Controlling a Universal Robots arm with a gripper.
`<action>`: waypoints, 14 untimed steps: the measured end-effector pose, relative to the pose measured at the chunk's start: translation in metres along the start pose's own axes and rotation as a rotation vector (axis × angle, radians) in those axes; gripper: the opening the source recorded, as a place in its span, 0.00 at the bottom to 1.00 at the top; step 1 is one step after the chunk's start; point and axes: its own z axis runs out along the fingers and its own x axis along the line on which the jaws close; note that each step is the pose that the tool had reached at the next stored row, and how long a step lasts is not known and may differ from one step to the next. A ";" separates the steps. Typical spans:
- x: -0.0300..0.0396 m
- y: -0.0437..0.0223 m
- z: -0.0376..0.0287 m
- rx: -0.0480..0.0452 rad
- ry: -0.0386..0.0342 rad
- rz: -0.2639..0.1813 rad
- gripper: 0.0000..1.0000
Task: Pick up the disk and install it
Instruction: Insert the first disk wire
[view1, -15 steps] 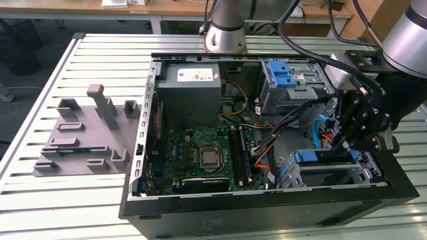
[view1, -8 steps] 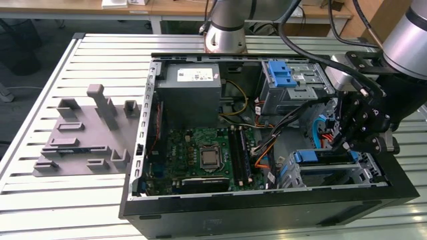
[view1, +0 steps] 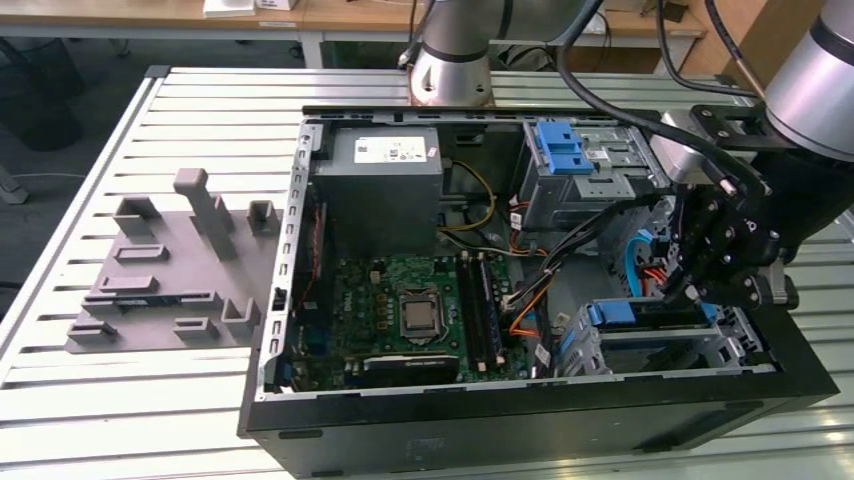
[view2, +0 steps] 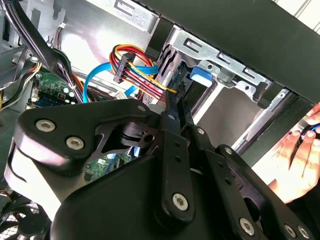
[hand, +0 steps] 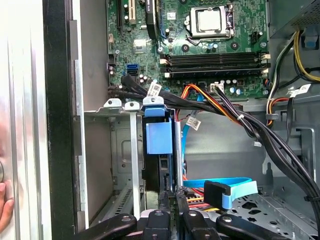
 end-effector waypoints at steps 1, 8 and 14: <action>0.0000 0.0000 0.0001 0.0000 0.0000 0.000 0.16; 0.0000 0.0000 0.0000 -0.0001 -0.0006 0.000 0.16; 0.0002 -0.0014 -0.0008 -0.0001 0.0001 0.001 0.16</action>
